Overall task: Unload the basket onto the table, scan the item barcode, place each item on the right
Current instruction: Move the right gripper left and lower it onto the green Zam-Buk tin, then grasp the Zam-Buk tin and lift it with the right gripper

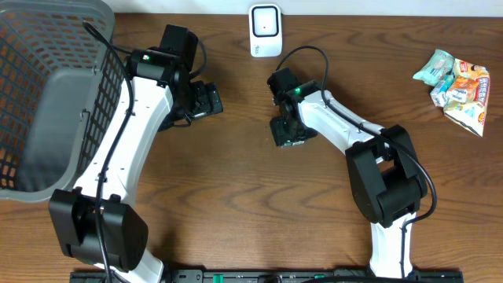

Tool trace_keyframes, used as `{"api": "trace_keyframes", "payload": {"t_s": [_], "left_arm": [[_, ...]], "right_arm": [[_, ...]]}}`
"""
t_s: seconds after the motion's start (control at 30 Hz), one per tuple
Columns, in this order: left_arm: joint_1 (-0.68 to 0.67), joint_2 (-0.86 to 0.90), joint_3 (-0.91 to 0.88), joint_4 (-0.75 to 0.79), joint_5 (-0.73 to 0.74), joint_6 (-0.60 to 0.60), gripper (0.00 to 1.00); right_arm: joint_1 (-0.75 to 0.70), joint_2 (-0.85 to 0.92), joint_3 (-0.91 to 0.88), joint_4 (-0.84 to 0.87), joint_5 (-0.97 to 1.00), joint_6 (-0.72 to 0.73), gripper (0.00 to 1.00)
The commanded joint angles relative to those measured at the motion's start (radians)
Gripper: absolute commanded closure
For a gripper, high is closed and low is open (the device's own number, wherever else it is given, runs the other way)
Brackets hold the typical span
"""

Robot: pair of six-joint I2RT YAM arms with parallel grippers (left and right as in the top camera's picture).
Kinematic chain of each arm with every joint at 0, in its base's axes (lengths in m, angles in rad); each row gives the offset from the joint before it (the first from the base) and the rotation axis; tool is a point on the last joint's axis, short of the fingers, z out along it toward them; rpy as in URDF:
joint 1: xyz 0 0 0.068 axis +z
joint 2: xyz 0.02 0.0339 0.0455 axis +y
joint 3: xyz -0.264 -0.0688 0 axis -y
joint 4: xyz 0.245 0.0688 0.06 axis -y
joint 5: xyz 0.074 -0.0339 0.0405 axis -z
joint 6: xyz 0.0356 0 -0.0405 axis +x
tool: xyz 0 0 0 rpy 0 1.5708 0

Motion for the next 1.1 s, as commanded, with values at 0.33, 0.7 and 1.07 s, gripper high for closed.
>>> {"api": "trace_keyframes", "payload": {"t_s": [0.33, 0.7, 1.07], "left_arm": [[0.002, 0.004, -0.005, -0.003, -0.003, -0.013, 0.0], [0.002, 0.004, -0.005, -0.003, -0.002, -0.013, 0.0], [0.002, 0.004, -0.005, -0.003, -0.002, -0.013, 0.0]], "right_arm": [[-0.025, -0.003, 0.029, -0.046, -0.203, 0.0, 0.45], [-0.187, -0.004, 0.075, -0.069, -0.813, 0.0, 0.48], [-0.396, -0.004, 0.075, -0.066, -1.415, 0.266, 0.5]]}}
